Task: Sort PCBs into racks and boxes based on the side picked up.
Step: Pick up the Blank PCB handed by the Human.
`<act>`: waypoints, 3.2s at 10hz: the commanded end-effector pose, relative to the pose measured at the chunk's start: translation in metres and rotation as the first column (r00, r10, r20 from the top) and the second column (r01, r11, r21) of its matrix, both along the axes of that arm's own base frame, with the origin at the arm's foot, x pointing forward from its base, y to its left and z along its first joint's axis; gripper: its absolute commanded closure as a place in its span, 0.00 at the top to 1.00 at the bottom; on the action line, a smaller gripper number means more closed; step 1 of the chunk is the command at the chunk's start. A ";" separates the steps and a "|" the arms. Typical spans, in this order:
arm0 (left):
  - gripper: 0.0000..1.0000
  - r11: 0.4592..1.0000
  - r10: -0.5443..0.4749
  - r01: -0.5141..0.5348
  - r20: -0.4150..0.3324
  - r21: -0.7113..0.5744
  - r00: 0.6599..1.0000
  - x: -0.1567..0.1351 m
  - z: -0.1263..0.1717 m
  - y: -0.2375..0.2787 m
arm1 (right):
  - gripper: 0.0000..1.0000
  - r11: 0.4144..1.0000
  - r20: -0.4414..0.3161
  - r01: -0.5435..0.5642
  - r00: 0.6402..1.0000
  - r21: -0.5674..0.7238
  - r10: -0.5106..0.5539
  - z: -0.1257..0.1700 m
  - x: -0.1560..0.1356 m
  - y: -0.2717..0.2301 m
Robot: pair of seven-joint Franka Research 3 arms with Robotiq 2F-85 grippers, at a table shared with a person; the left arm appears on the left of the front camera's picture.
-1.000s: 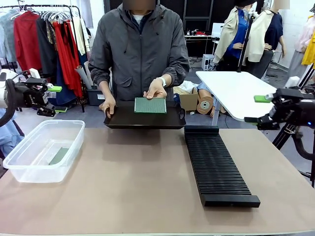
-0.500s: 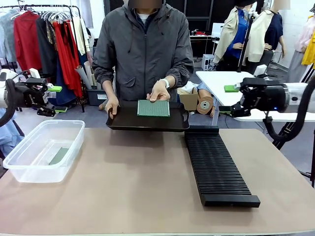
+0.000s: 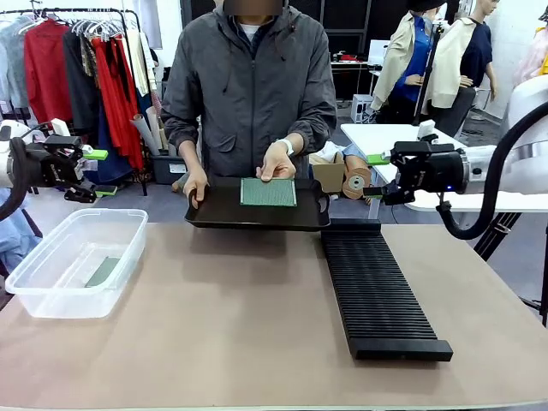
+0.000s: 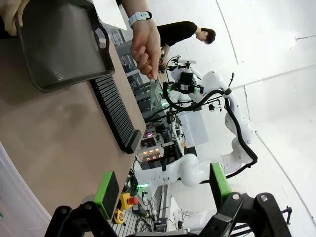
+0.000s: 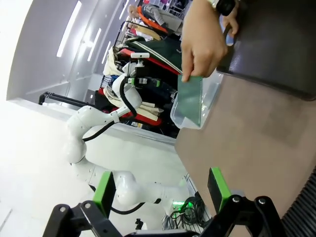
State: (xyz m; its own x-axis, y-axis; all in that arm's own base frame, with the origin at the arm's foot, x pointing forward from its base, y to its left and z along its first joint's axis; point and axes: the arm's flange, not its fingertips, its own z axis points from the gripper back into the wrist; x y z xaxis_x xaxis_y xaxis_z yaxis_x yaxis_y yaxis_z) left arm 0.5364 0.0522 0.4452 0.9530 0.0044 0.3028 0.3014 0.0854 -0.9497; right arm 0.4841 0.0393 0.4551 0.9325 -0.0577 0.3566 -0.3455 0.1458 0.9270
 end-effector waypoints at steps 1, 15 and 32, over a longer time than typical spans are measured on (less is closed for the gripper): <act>0.96 1.000 0.002 -0.002 0.004 0.011 1.000 -0.003 0.002 0.000 | 1.00 1.000 0.018 0.017 1.000 0.024 -0.017 -0.008 0.022 0.015; 0.96 1.000 0.002 -0.002 0.004 0.011 1.000 -0.003 0.002 0.000 | 1.00 0.998 0.002 -0.052 0.999 0.025 0.052 -0.059 0.079 0.090; 0.96 1.000 0.002 -0.002 0.004 0.011 1.000 -0.003 0.002 0.000 | 0.55 0.986 0.010 -0.139 0.990 0.092 0.139 -0.082 0.110 0.146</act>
